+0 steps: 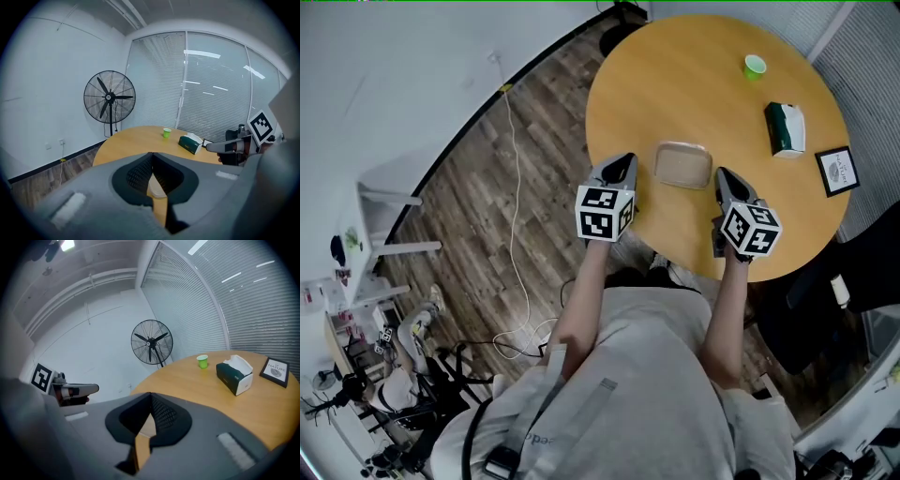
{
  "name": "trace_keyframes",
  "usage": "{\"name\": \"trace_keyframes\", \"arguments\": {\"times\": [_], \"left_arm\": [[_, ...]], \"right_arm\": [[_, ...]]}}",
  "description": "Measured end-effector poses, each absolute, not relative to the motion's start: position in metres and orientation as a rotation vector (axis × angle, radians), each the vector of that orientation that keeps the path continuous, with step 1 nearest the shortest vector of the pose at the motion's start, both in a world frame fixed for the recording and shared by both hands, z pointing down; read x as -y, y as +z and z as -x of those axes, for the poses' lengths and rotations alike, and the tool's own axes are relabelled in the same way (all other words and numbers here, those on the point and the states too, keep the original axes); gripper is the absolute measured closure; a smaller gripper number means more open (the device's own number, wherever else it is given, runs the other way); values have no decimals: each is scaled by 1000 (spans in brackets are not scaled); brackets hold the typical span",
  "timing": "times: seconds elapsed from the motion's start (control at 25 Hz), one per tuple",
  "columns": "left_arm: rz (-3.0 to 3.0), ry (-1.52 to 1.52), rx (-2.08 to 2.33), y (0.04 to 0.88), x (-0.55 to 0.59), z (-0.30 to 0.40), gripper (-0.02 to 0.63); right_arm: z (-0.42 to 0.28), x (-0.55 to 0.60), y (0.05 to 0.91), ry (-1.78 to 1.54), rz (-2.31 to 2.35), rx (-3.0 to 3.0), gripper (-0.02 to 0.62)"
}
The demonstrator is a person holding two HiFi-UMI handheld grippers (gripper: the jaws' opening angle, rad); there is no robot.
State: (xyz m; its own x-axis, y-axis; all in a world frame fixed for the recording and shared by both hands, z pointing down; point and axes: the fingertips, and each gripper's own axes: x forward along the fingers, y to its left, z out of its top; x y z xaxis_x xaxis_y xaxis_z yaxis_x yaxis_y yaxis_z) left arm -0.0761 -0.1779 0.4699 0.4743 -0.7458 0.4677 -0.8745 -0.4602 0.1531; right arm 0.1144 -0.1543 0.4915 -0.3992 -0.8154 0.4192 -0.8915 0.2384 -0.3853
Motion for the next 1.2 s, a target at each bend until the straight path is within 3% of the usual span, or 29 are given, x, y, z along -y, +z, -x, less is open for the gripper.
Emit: {"name": "trace_keyframes", "arguments": {"times": [1.2], "left_arm": [[-2170, 592, 1267, 562, 206, 52, 600]], "right_arm": [[-138, 171, 575, 1012, -1633, 2159, 595]]}}
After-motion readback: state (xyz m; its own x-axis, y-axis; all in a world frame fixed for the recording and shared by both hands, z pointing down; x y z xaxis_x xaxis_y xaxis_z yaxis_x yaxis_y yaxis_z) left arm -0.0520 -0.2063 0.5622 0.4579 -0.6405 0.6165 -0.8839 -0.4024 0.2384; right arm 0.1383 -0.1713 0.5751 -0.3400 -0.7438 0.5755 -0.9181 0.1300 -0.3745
